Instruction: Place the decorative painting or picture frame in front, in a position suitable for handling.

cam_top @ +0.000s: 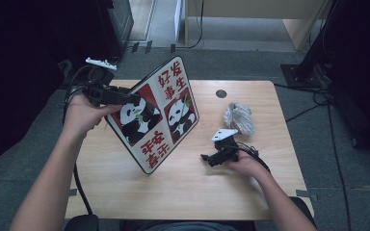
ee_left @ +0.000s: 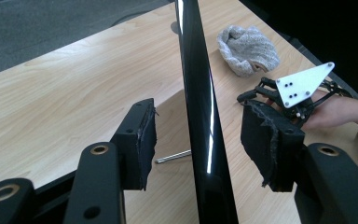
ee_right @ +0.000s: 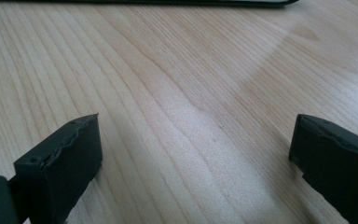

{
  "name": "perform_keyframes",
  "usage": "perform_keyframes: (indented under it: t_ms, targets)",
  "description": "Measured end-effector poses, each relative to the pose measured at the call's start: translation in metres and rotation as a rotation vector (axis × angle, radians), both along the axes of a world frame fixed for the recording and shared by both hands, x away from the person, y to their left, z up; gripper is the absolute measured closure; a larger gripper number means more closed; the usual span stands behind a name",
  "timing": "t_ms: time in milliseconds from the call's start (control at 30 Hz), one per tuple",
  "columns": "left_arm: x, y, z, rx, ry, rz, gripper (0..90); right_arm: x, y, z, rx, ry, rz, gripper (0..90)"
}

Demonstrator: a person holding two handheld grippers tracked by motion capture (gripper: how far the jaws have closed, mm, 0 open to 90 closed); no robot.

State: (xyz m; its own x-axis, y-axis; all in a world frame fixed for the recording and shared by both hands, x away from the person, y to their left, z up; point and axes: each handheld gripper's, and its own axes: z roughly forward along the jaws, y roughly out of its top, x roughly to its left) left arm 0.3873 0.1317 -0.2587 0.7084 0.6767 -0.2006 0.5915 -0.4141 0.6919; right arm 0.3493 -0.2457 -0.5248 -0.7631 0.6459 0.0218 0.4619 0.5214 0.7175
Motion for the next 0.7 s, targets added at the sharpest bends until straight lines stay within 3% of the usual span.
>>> perform_keyframes:
  t_ms: [467, 700]
  targets:
    - [-0.029, 0.022, -0.016, -0.051, -0.027, 0.018, 41.1, 0.0, 0.0, 0.0, 0.0, 0.001, -0.001, 2.3]
    - [-0.045, 0.028, -0.029, -0.069, -0.042, 0.021, 40.9, 0.0, -0.001, 0.0, -0.009, 0.003, -0.043, 0.0]
